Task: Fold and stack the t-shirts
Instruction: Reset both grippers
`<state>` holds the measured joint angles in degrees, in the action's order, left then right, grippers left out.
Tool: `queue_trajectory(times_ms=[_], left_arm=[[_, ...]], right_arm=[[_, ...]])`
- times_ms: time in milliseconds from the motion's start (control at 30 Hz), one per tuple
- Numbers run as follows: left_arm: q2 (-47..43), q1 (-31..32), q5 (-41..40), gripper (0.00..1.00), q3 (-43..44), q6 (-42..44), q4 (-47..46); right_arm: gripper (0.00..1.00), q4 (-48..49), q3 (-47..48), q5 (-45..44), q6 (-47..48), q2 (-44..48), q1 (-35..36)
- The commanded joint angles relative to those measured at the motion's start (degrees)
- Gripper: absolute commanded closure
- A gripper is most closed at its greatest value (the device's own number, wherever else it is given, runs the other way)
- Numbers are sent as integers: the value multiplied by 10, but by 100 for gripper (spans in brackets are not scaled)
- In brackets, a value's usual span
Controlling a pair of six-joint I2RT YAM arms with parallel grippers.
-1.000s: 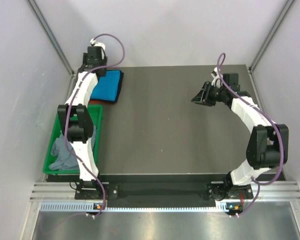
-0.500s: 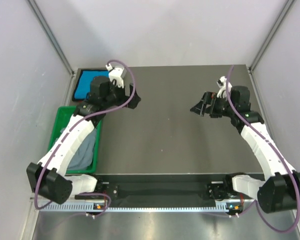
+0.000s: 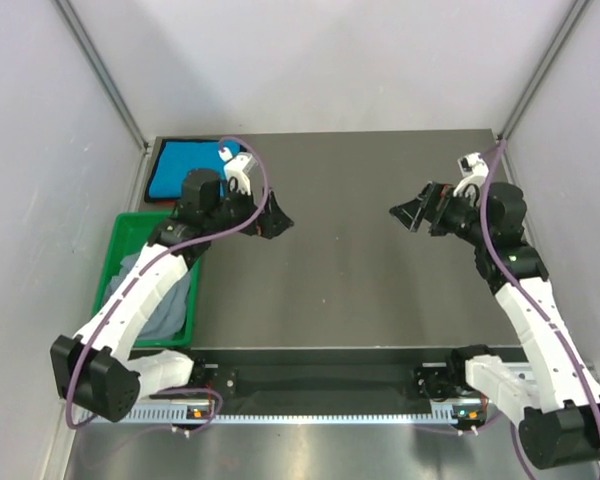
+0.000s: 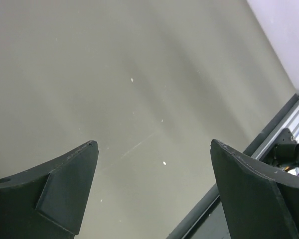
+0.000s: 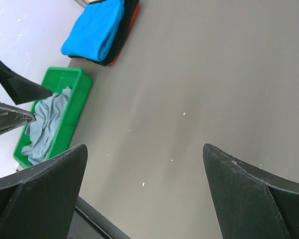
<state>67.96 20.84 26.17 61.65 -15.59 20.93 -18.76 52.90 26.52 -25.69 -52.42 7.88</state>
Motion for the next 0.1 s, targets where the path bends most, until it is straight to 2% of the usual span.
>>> queue_trajectory(times_ms=[0, 67], left_arm=[[-25, 1, 12, 1, -3, -12, -53], [-24, 1, 18, 1, -7, -20, -63]], right_arm=[[0, 64, -17, 27, -5, 26, 3], [0, 79, -27, 28, -4, 35, 4]])
